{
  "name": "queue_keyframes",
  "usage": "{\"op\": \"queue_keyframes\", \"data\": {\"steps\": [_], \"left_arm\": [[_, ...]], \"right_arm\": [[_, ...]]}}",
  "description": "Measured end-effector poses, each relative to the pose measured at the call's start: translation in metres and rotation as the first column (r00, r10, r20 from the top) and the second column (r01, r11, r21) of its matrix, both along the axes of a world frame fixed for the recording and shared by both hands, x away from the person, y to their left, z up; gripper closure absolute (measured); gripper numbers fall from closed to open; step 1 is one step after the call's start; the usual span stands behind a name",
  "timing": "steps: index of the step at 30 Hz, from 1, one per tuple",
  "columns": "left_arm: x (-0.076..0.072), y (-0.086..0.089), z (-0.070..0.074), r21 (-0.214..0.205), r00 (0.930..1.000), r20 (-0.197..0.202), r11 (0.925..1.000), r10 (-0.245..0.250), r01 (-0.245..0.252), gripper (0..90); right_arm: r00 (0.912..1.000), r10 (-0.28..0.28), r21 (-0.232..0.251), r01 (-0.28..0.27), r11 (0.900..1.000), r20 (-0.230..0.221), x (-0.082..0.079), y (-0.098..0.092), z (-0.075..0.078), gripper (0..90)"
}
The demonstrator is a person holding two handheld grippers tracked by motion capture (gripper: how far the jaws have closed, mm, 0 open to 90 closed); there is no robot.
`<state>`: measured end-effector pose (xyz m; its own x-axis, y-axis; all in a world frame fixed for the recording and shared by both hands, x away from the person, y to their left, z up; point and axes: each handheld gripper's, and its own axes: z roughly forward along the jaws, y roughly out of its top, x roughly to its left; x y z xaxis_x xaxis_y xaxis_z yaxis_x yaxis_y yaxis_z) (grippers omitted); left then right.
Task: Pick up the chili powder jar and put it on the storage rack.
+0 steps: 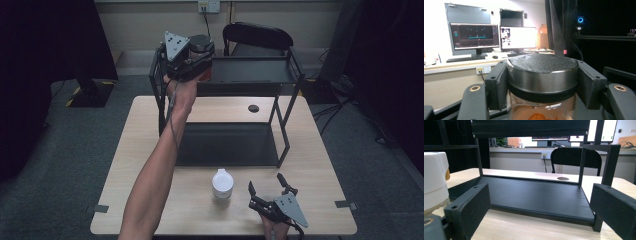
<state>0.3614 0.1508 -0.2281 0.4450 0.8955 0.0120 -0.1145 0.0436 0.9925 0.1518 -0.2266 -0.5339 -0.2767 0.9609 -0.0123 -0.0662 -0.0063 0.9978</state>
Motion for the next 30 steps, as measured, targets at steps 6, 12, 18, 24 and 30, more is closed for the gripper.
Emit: {"op": "queue_keyframes", "data": {"steps": [6,12,18,24,30], "left_arm": [[0.000,0.001,0.001,0.001,1.0000,-0.005,1.0000,-0.003,0.003,34.9],[0.000,-0.001,0.002,0.011,1.0000,-0.002,0.9999,0.006,-0.005,34.4],[-0.002,-0.003,-0.002,-0.002,0.9993,0.037,1.0000,-0.001,0.001,24.2],[-0.009,-0.010,-0.003,0.005,0.9986,0.049,0.9998,0.019,-0.019,7.3],[-0.023,-0.009,-0.011,-0.015,0.9960,0.088,0.9998,0.017,-0.016,0.0]], "right_arm": [[1.0000,0.000,0.000,0.000,1.0000,0.000,0.000,0.000,0.000,2.3],[1.0000,0.000,0.000,0.000,1.0000,0.000,0.000,0.000,0.000,2.3],[1.0000,0.000,-0.001,0.000,1.0000,0.001,0.000,0.000,0.000,2.3],[1.0000,0.000,-0.001,0.000,1.0000,0.001,0.000,0.000,0.000,2.3],[1.0000,0.000,-0.002,0.000,1.0000,0.001,0.000,0.000,0.000,2.3]]}}
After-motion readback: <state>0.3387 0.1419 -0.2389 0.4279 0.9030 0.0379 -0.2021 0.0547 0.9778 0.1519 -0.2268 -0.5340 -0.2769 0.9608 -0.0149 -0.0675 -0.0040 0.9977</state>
